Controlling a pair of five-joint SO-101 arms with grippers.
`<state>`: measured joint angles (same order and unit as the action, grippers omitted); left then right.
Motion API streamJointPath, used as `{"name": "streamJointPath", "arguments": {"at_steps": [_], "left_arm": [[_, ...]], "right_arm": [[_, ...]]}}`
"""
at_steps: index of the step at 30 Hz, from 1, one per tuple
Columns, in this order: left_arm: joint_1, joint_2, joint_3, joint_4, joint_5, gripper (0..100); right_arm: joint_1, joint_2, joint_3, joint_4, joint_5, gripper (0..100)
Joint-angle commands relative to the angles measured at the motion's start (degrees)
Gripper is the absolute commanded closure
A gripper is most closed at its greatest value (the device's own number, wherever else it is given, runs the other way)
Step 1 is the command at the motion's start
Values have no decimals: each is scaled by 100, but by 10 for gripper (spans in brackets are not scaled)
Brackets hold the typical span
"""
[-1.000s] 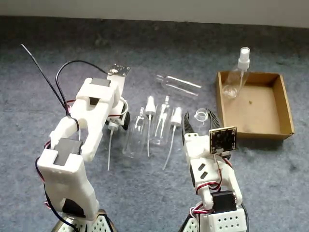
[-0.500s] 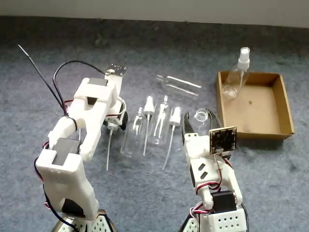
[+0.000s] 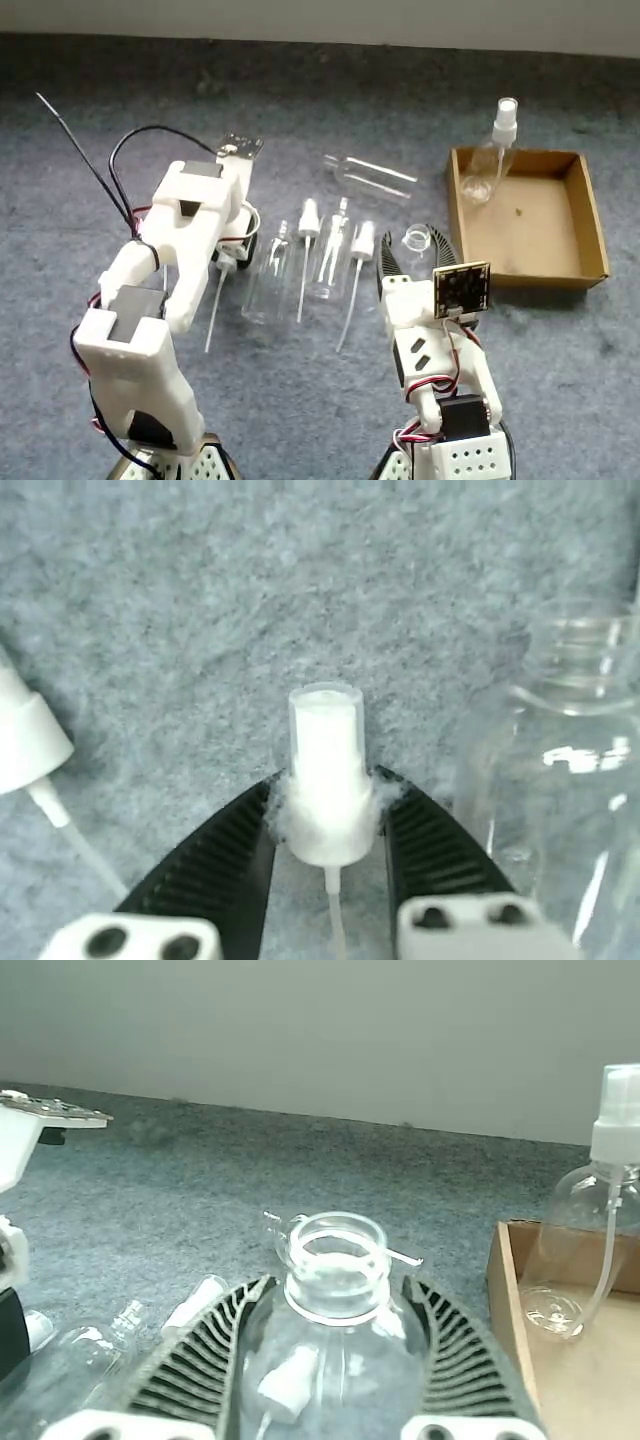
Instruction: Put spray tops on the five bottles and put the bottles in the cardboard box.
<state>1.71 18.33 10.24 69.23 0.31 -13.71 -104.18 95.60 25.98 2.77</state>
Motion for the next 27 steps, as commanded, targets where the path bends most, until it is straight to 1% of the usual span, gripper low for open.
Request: {"name": "streamJointPath", "arguments": {"at_steps": [1,5,10,12,15,17,21,27], "left_arm": [[-92,-716,-593,563,44,994],[-92,-1525,-989,923,44,994],[-40,-2712,-1007,914,53,994],[110,-3160,-954,923,97,995],[418,-3908,-585,879,607,995],[725,-4409,-286,774,800,995],[1235,-5385,470,-105,853,995],[1596,-7029,2070,-2171,826,995]], "right_arm": [[75,-127,567,-119,-26,892],[48,-127,558,-154,-35,892],[40,-127,549,-163,-35,892],[31,-127,549,-163,-35,892],[-57,-127,549,-189,-35,892],[-215,-127,567,-479,-35,892],[-286,-127,673,-673,-35,892],[-312,-127,673,-681,9,892]]}}
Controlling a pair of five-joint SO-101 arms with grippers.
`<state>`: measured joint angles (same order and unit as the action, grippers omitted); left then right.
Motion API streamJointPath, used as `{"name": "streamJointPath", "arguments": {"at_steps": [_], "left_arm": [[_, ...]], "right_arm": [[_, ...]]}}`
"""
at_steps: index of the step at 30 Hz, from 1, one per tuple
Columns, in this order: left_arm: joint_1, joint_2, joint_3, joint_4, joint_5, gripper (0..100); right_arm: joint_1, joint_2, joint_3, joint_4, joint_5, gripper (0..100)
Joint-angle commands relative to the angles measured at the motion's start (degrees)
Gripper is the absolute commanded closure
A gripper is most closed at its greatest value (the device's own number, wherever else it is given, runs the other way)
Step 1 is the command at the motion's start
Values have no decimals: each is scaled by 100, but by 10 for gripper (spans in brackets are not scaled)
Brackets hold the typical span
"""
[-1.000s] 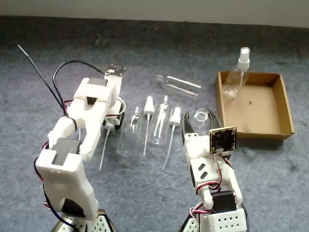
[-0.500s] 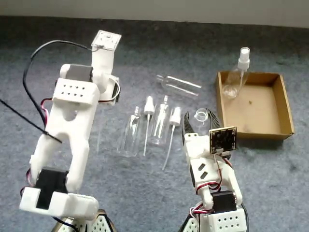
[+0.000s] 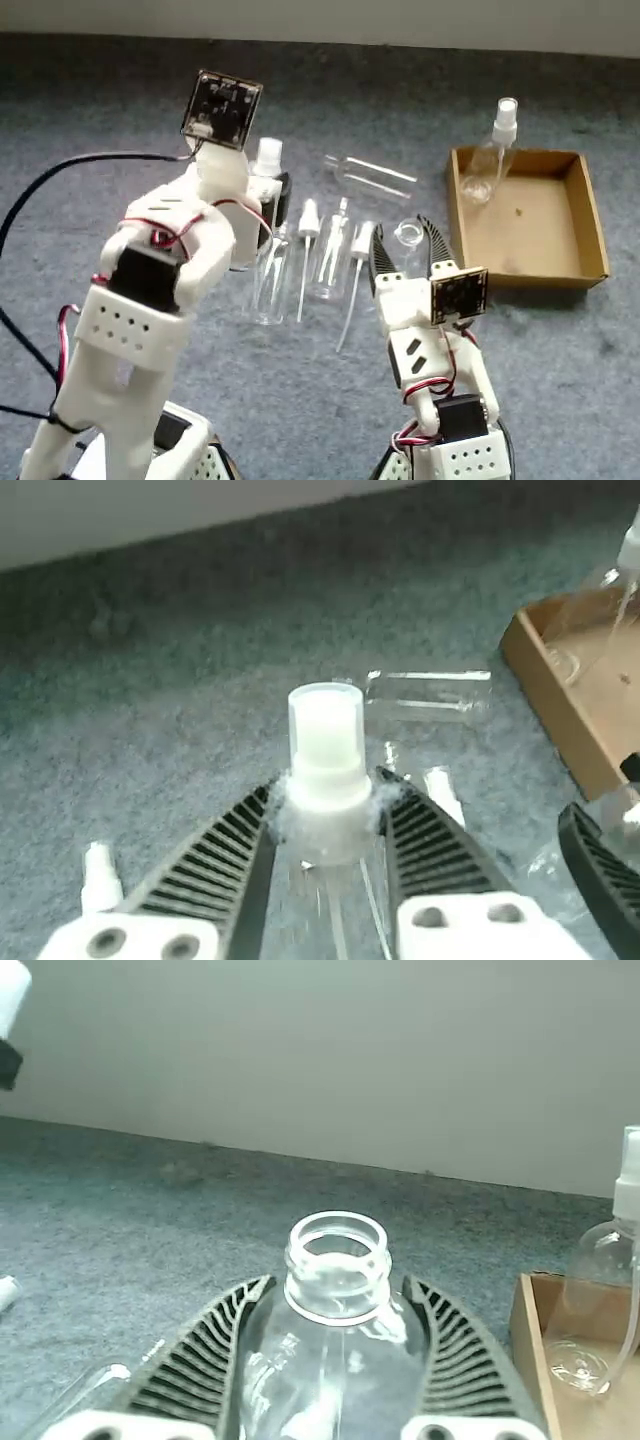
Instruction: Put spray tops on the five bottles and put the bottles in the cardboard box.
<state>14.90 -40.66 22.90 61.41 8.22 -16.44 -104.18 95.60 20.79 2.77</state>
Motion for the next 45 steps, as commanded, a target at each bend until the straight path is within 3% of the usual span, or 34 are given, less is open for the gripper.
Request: {"name": "streamJointPath", "arguments": {"at_steps": [1,8,11,16,25,31,40,45], "left_arm": [[321,-1420,1121,-1767,35,995],[769,-3204,2888,-3789,35,995],[980,-3442,3011,-4220,9,995],[1086,-3231,2844,-4721,-343,995],[1138,-2457,2378,-5081,281,995],[1798,-2009,2053,-5081,308,995],[1877,-1763,1974,-5099,316,995],[1877,-1534,2079,-6004,316,995]], "right_arm": [[-40,-127,673,-163,18,892],[-57,-127,673,-163,26,893],[-259,-127,673,-163,149,893],[-716,-119,673,-127,967,893],[-787,-119,673,242,818,893],[-787,-119,673,277,809,893],[-787,-119,673,277,809,893],[-787,-119,673,286,809,893]]}}
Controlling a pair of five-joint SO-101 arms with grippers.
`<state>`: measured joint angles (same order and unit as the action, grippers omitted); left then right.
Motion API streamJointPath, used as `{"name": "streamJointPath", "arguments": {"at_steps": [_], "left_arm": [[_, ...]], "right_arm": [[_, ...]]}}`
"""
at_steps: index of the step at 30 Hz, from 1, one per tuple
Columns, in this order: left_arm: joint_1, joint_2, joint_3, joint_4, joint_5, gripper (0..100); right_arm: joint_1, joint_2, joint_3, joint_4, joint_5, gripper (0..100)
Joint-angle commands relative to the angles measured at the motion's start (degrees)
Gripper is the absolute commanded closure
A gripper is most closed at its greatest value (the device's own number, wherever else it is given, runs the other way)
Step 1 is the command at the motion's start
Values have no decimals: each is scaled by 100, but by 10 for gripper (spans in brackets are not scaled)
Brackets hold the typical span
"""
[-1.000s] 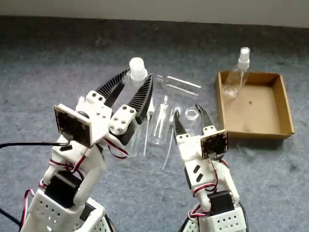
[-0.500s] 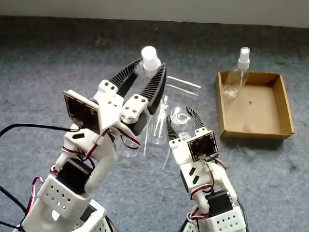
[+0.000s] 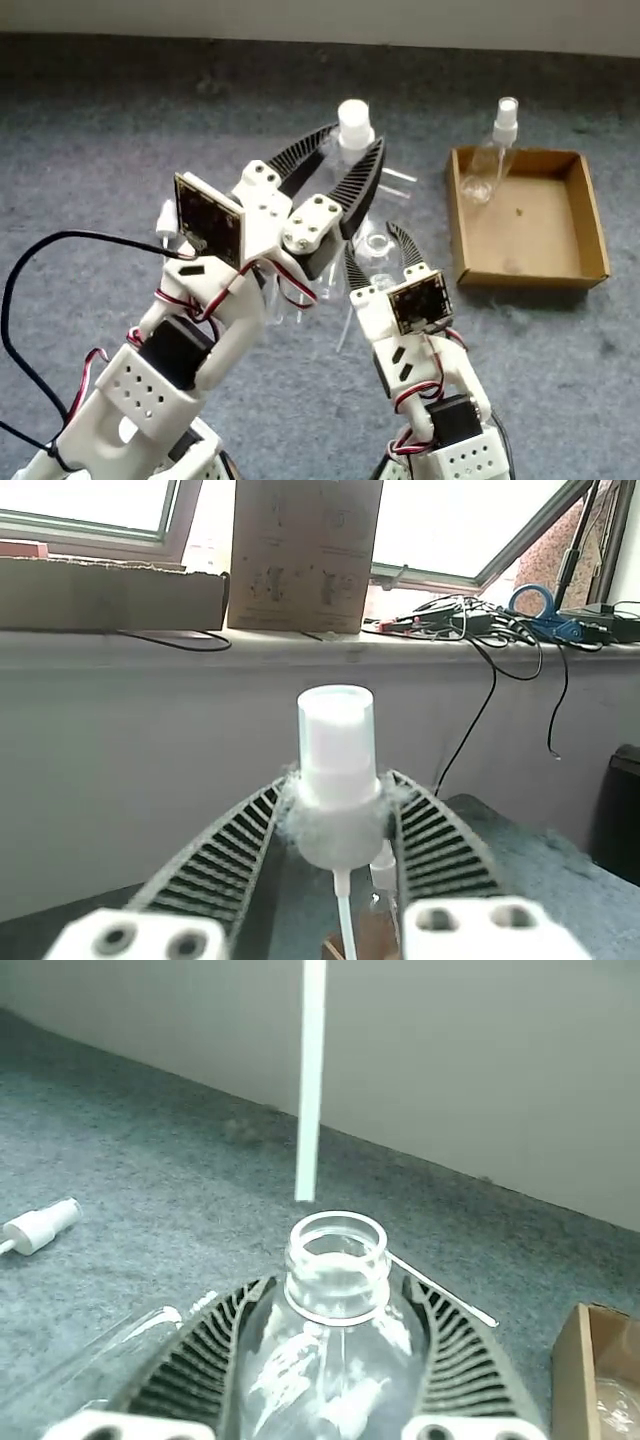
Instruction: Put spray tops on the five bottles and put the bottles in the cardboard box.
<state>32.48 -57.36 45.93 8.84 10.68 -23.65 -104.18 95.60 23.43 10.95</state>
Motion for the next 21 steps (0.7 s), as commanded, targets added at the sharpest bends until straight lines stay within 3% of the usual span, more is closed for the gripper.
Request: {"name": "streamJointPath", "arguments": {"at_steps": [1,13,18,21], "left_arm": [[119,180,-171,-905,70,995],[382,259,453,-1081,70,995],[382,180,470,-1099,62,995],[400,66,497,-1090,62,995]], "right_arm": [[-66,-119,673,22,-9,893],[-48,-119,673,22,-35,893],[-31,-119,655,22,-1011,893],[-31,-119,646,22,-1046,893]]}}
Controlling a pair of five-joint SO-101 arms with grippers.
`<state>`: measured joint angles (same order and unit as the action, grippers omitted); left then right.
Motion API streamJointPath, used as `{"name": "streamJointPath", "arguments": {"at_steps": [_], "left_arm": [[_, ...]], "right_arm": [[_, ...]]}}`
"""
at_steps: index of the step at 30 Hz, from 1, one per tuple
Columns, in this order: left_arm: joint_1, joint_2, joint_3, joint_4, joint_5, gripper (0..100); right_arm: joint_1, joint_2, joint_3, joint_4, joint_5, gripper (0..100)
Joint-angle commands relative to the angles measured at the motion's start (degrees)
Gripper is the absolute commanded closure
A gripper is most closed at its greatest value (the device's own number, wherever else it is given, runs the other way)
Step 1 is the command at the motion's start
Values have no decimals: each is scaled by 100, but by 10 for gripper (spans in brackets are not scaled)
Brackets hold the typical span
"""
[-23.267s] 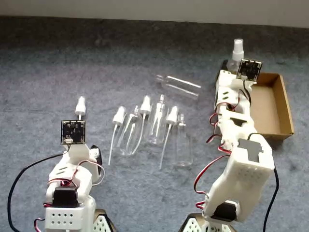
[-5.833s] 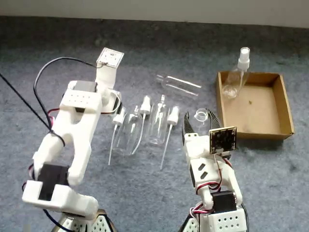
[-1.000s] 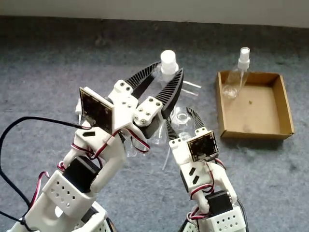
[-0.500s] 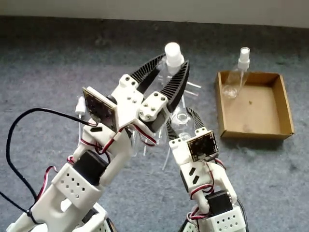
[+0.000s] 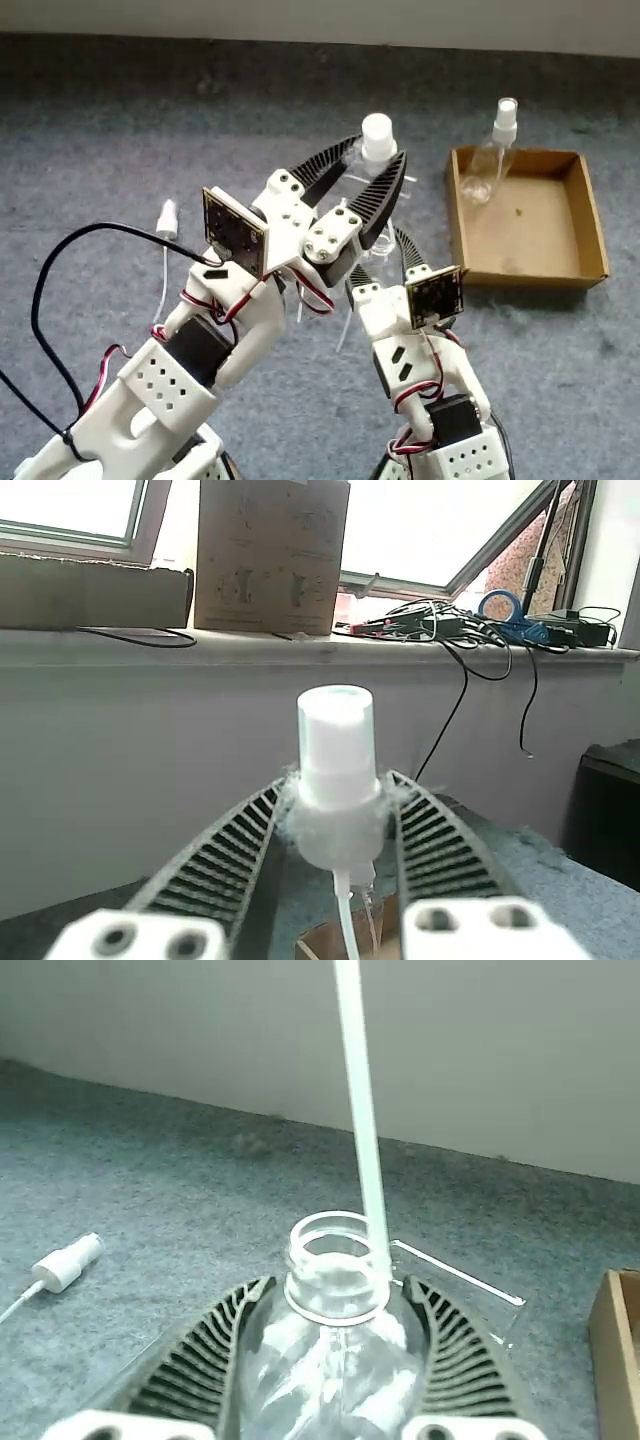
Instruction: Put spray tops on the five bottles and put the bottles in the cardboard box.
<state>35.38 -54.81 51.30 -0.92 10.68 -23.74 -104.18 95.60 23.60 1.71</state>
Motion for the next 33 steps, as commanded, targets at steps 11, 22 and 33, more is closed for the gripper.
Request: {"name": "streamJointPath", "arguments": {"at_steps": [11,22,33], "left_arm": [[-92,-251,-31,-97,62,995],[-84,-251,998,-132,62,995],[4,-251,1578,-132,97,995]], "right_arm": [[-22,-119,646,4,-123,893],[-22,-119,646,84,-123,893],[-22,-119,646,119,-123,893]]}}
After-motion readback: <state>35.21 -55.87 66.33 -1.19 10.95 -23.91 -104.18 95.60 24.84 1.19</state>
